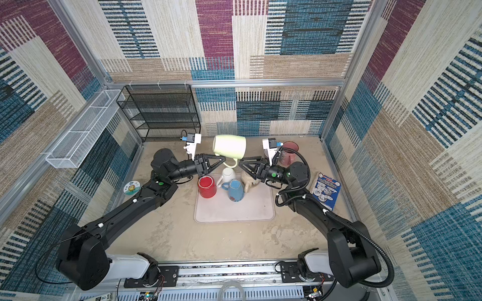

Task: Turn the mug right side up
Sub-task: Place the mug at the top-center of the table.

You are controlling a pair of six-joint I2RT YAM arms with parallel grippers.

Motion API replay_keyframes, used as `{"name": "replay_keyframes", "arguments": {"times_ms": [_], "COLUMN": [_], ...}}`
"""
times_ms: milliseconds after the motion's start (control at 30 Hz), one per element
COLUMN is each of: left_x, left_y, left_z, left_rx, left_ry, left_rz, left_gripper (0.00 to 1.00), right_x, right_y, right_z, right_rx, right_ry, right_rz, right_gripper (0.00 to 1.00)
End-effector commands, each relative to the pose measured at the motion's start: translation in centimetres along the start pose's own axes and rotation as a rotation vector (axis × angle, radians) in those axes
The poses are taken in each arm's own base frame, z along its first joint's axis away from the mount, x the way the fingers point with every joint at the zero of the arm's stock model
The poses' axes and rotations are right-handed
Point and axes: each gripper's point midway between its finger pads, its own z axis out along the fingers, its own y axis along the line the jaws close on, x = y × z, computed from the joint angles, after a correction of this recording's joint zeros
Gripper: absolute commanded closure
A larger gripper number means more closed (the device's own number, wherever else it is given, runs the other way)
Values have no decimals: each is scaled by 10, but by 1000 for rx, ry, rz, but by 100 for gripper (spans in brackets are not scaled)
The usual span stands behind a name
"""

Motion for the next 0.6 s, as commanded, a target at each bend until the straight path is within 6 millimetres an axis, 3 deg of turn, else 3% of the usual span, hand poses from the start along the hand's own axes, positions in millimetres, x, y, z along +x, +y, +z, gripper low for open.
{"name": "replay_keyframes", "arguments": {"times_ms": [0, 267, 400, 567], "left_x": [-13, -16, -19, -17], "left_y": [-22, -20, -24, -23], "left_z": [4, 5, 4, 5], "left_rx": [94, 95, 91, 99], "left_ry": [-21, -32, -34, -33], "left_rz": [56, 56, 70, 58], "left_gripper": [100, 100, 100, 100], "right_x": [-4, -6, -4, -6], "right_y": [15, 10, 6, 11], "right_z": [5, 9, 7, 7], "right_rx": [-66, -52, -21, -46], "right_ry": [4, 11, 9, -6], "right_rz": [-34, -35, -41, -39], "right_gripper": [49, 51, 42, 50]}}
